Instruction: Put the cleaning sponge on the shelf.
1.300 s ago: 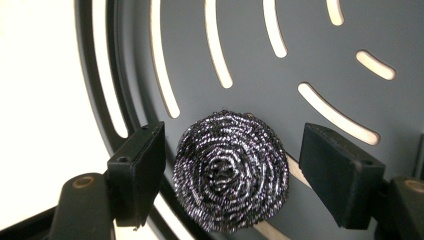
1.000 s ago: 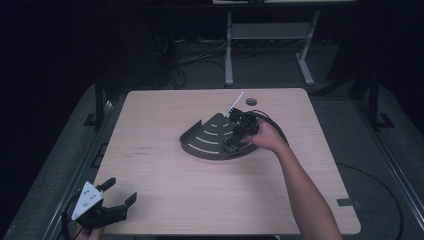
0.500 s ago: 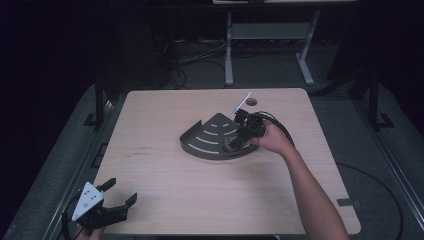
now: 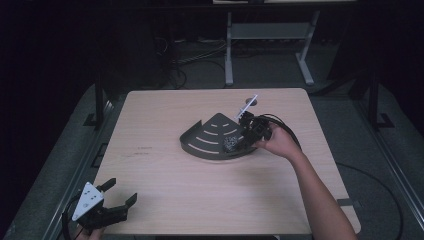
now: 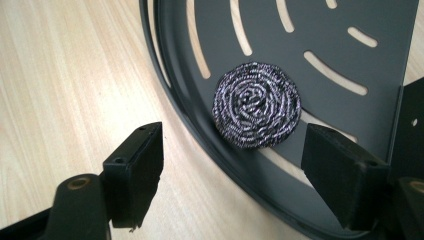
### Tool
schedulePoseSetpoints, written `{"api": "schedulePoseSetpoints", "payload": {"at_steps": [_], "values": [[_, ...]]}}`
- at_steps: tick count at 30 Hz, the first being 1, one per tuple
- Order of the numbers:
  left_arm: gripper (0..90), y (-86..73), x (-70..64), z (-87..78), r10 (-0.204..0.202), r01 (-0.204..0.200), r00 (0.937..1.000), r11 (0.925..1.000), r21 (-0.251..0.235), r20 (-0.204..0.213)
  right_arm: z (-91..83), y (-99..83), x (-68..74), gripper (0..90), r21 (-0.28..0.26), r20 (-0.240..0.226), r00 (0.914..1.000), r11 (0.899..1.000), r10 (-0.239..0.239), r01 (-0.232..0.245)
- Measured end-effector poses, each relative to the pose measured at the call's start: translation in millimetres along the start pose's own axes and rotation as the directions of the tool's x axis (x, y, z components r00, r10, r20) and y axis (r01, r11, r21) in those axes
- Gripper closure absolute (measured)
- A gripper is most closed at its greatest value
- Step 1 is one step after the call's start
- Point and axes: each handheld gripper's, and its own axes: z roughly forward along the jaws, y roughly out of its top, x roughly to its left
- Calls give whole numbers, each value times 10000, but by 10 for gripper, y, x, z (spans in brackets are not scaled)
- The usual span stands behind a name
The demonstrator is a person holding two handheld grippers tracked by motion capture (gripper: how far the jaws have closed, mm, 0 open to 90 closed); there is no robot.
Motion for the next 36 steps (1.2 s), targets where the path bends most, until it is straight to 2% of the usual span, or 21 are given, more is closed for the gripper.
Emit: {"api": "schedulePoseSetpoints", "payload": {"at_steps": [16,19,26,29,36], "values": [[133,1,-13,6,29,-29,10000,10000,28,18,-145,-237,61,241,-248,72,10000,9997,68,-66],[133,2,-16,5,15,-15,10000,10000,34,20,-155,-283,62,233,-155,62,9999,9998,131,-130],[133,1,-15,1,29,-29,10000,10000,27,-3,-170,-396,90,233,-304,33,9997,9993,227,-226],[133,2,-17,1,44,-44,10000,10000,40,-5,-161,-429,104,231,-130,55,9998,9997,203,-202],[133,2,-21,2,39,-39,10000,10000,43,-11,-182,-517,134,232,-301,63,9997,9993,235,-233]]}}
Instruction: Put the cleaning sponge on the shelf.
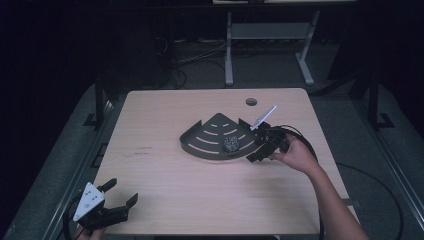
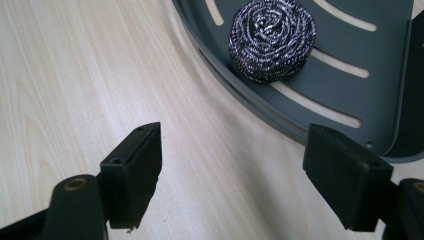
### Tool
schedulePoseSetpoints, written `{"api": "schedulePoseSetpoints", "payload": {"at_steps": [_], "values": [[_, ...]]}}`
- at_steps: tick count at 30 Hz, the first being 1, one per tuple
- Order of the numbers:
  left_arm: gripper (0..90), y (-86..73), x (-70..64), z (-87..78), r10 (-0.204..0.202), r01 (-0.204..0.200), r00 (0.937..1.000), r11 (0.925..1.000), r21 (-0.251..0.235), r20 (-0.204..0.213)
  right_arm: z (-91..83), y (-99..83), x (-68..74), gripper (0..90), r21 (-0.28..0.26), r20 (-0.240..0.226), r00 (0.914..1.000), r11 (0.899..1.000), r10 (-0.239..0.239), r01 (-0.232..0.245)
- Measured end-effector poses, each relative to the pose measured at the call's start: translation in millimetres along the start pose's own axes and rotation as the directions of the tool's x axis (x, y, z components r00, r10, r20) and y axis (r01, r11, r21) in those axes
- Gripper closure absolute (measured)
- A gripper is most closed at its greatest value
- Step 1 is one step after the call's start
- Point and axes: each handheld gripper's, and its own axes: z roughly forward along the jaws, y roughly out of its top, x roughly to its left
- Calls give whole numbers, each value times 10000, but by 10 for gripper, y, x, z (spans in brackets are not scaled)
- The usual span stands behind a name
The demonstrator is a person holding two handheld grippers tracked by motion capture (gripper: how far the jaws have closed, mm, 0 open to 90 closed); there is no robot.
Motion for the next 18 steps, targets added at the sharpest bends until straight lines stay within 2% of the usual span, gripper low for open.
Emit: {"api": "schedulePoseSetpoints", "payload": {"at_steps": [4,18], "values": [[133,0,-6,3,-4,4,10000,10000,4,3,3,-50,23,232,117,15,10000,9999,5,-5],[133,0,-4,6,11,-11,10000,10000,13,-11,4,-239,95,232,-43,-71,9999,9999,117,-117]]}}
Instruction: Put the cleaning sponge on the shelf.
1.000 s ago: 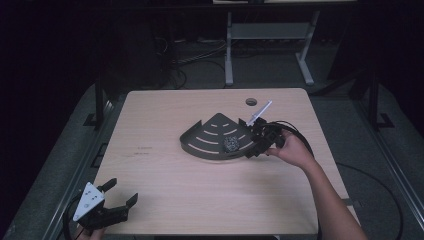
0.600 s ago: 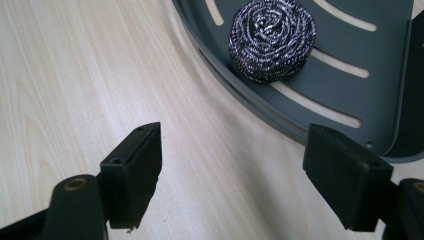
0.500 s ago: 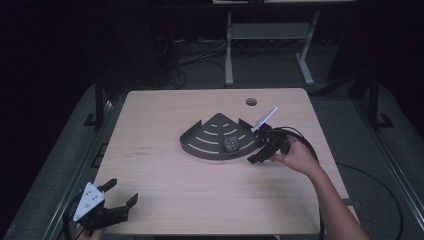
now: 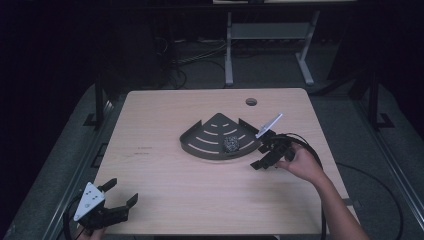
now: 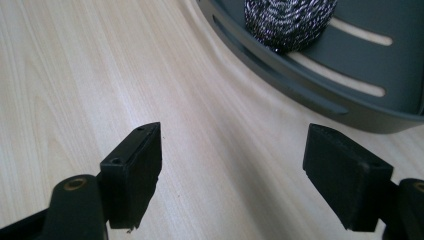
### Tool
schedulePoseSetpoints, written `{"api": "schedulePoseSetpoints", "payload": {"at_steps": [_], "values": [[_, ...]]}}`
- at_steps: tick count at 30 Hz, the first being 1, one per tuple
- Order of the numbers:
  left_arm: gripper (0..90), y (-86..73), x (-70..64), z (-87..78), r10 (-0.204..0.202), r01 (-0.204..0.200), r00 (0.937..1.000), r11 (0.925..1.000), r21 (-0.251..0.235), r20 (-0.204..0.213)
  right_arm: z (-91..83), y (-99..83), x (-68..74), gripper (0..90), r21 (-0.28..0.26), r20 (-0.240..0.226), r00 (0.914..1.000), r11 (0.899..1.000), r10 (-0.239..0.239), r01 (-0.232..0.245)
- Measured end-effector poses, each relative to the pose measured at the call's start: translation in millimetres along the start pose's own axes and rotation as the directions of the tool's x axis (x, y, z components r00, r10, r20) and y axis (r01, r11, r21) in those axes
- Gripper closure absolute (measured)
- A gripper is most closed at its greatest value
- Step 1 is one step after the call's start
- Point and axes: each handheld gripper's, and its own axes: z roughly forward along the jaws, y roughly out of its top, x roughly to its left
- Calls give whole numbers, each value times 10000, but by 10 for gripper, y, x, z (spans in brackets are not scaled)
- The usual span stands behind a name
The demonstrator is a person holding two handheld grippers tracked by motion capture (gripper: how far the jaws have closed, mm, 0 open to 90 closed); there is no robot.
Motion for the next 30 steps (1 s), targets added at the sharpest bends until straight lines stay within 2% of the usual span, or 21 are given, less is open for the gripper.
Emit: {"api": "schedulePoseSetpoints", "payload": {"at_steps": [30], "values": [[133,0,-15,-5,70,-70,10000,10000,30,-2,-102,-511,193,232,-182,174,9996,9996,223,-220]]}}
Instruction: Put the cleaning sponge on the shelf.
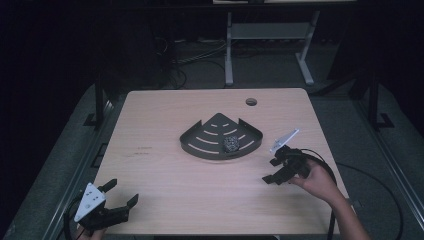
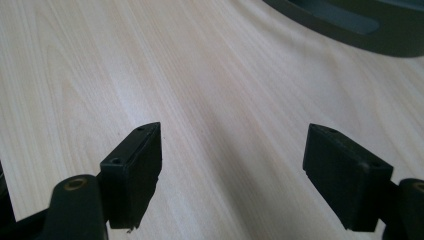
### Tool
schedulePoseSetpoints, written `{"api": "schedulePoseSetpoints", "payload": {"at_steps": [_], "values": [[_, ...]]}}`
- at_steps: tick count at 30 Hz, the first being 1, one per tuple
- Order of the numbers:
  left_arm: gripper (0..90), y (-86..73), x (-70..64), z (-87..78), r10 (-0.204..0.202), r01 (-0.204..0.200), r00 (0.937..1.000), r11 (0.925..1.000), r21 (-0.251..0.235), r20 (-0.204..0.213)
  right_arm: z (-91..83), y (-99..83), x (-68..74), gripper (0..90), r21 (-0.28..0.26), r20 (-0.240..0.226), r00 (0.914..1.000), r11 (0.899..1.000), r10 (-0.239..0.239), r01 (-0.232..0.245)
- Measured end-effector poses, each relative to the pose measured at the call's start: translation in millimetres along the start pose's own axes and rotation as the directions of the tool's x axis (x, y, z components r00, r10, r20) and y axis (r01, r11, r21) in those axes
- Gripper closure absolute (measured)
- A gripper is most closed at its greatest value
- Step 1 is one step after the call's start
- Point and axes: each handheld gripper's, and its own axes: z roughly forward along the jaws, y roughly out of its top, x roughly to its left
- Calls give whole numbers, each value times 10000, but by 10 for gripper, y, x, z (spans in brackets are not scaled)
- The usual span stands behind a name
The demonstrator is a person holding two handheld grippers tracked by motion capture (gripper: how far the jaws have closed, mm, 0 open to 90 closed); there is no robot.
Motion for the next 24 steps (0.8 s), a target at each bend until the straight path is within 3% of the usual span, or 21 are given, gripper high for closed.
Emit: {"api": "schedulePoseSetpoints", "payload": {"at_steps": [19,24], "values": [[133,-6,-10,13,-62,62,10000,10000,-15,-2,7,-338,88,231,-198,21,9996,9994,288,-288],[132,-7,-18,29,-92,92,10000,10000,9,28,-28,-389,162,211,-417,231,9995,9989,228,-219]]}}
